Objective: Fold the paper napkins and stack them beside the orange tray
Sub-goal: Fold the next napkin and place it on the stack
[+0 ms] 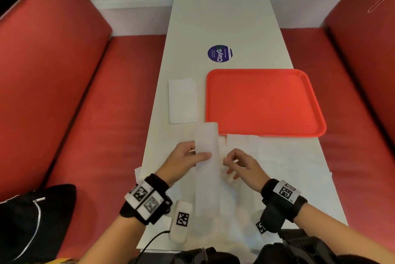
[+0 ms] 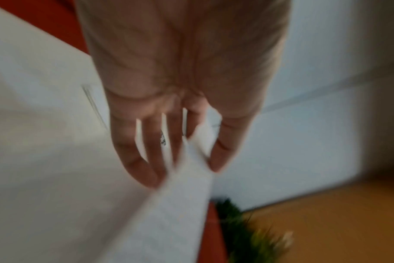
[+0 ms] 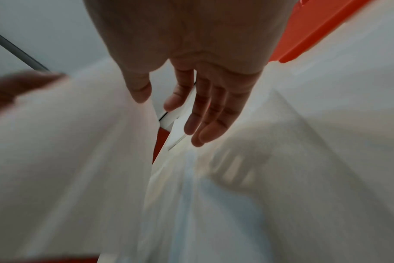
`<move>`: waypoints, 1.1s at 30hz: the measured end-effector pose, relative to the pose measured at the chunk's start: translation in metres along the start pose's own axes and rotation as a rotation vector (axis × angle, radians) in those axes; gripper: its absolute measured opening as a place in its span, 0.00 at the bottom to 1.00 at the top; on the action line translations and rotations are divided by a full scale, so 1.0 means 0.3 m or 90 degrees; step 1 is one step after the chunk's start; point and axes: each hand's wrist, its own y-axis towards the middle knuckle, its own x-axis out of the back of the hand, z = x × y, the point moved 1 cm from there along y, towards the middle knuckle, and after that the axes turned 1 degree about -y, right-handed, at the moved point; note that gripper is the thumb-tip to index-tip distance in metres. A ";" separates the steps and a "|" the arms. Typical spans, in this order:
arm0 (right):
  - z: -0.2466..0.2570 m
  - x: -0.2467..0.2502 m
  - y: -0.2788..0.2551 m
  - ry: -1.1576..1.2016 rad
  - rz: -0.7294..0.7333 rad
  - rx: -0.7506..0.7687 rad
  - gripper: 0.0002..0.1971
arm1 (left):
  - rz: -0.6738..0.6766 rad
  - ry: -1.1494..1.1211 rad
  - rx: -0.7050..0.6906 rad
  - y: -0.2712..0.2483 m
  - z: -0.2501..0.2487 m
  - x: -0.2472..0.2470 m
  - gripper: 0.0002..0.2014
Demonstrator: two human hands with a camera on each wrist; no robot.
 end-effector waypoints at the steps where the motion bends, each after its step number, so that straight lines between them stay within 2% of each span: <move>1: 0.003 0.010 0.003 0.018 -0.005 0.004 0.09 | 0.020 -0.073 0.001 -0.008 -0.035 0.010 0.11; 3: 0.018 0.027 0.004 0.058 0.003 -0.003 0.20 | 0.024 -0.173 0.000 -0.008 -0.079 0.037 0.14; 5: 0.034 0.039 0.008 0.096 0.036 -0.010 0.35 | 0.004 -0.217 0.000 0.000 -0.097 0.067 0.13; 6: 0.059 0.043 0.003 0.117 0.046 -0.024 0.38 | -0.012 -0.225 0.002 0.003 -0.097 0.080 0.12; 7: 0.064 0.047 0.004 0.150 0.051 -0.037 0.37 | -0.026 -0.229 0.007 0.007 -0.088 0.095 0.12; 10: 0.113 0.046 -0.014 0.245 0.030 -0.058 0.08 | -0.054 -0.239 0.032 0.013 -0.039 0.143 0.14; 13: 0.100 0.033 -0.006 0.234 -0.008 -0.038 0.12 | -0.091 -0.152 0.081 0.027 0.025 0.185 0.15; 16: 0.068 0.023 0.013 0.185 -0.044 -0.039 0.10 | -0.136 -0.015 0.118 0.039 0.073 0.198 0.10; 18: 0.034 0.018 0.026 0.105 -0.057 -0.052 0.08 | -0.138 0.044 0.136 0.051 0.111 0.192 0.11; 20: 0.001 0.013 0.035 0.007 -0.059 -0.077 0.05 | -0.125 0.094 0.141 0.062 0.148 0.176 0.09; 22: -0.022 0.008 0.040 -0.052 -0.042 -0.095 0.07 | -0.121 0.130 0.138 0.071 0.169 0.157 0.07; 26: -0.021 0.023 0.034 -0.069 -0.049 -0.084 0.09 | -0.148 0.170 0.108 0.091 0.154 0.135 0.14; 28: -0.008 0.032 0.033 -0.061 -0.067 -0.070 0.08 | -0.150 0.159 0.085 0.101 0.133 0.114 0.19; 30: 0.008 0.032 0.034 -0.026 -0.071 -0.050 0.08 | -0.133 0.119 0.067 0.107 0.108 0.076 0.19; 33: 0.034 0.024 0.032 0.048 -0.052 -0.012 0.09 | -0.055 -0.056 0.095 0.114 0.071 0.009 0.16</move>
